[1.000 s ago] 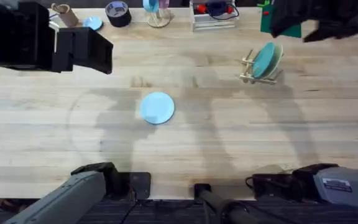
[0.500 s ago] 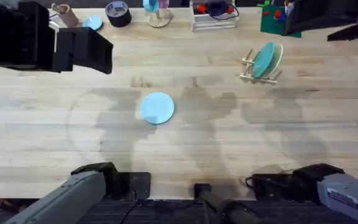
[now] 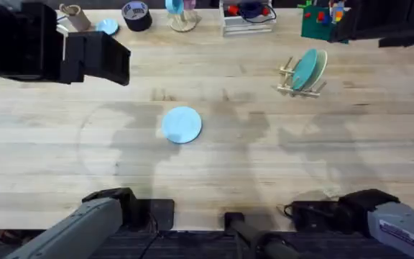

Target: Pick up the plates from the table one by one and place each into a slot on the dish rack.

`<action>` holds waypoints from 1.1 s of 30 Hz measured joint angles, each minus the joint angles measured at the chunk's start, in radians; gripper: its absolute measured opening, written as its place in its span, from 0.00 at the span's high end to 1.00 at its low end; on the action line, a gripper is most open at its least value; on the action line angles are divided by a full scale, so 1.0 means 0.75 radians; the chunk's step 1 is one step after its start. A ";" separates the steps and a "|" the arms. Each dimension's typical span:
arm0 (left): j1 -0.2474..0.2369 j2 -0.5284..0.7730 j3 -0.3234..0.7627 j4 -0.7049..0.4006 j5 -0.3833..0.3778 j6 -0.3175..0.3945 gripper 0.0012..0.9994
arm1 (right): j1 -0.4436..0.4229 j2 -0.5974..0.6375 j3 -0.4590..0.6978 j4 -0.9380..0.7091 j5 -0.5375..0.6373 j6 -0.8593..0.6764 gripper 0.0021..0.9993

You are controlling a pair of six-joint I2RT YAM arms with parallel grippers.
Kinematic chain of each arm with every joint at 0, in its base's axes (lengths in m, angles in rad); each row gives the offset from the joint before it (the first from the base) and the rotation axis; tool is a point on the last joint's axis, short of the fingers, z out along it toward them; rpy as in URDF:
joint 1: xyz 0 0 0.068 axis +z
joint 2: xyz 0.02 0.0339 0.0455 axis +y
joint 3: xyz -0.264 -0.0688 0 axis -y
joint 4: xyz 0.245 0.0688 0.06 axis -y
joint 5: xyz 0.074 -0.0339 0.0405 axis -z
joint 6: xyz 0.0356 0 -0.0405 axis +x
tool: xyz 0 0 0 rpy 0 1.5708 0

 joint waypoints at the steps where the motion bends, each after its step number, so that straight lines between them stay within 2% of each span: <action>1: 0.000 0.000 0.000 0.000 0.000 -0.001 0.12 | 0.000 0.000 0.000 0.000 -0.001 0.000 0.01; 4: 0.000 0.000 0.000 0.000 0.005 -0.002 0.62 | 0.000 0.000 0.000 0.000 -0.004 0.000 0.00; 6: 0.000 0.000 0.000 0.000 0.024 0.000 0.90 | 0.000 0.000 0.000 0.000 -0.004 0.000 0.00; 7: 0.000 0.000 0.000 0.000 0.034 0.001 0.94 | 0.000 0.000 0.000 0.000 -0.004 0.000 0.00; 15: 0.000 0.000 0.000 0.000 0.064 0.000 0.96 | 0.000 0.000 0.000 0.000 -0.010 -0.001 0.01; 19: 0.000 0.000 0.000 0.000 0.080 -0.046 0.96 | 0.000 0.000 0.000 0.000 -0.010 -0.001 0.01; 23: 0.000 0.000 -0.025 0.006 0.161 -0.047 0.96 | 0.000 0.000 0.000 0.000 -0.014 -0.001 0.00; 28: 0.001 0.003 -0.244 0.134 0.260 -0.026 0.96 | 0.000 0.000 0.000 0.000 -0.014 -0.001 0.01; 33: 0.000 0.019 -0.516 0.362 0.359 -0.021 0.96 | 0.000 0.000 0.000 0.000 -0.014 -0.005 0.01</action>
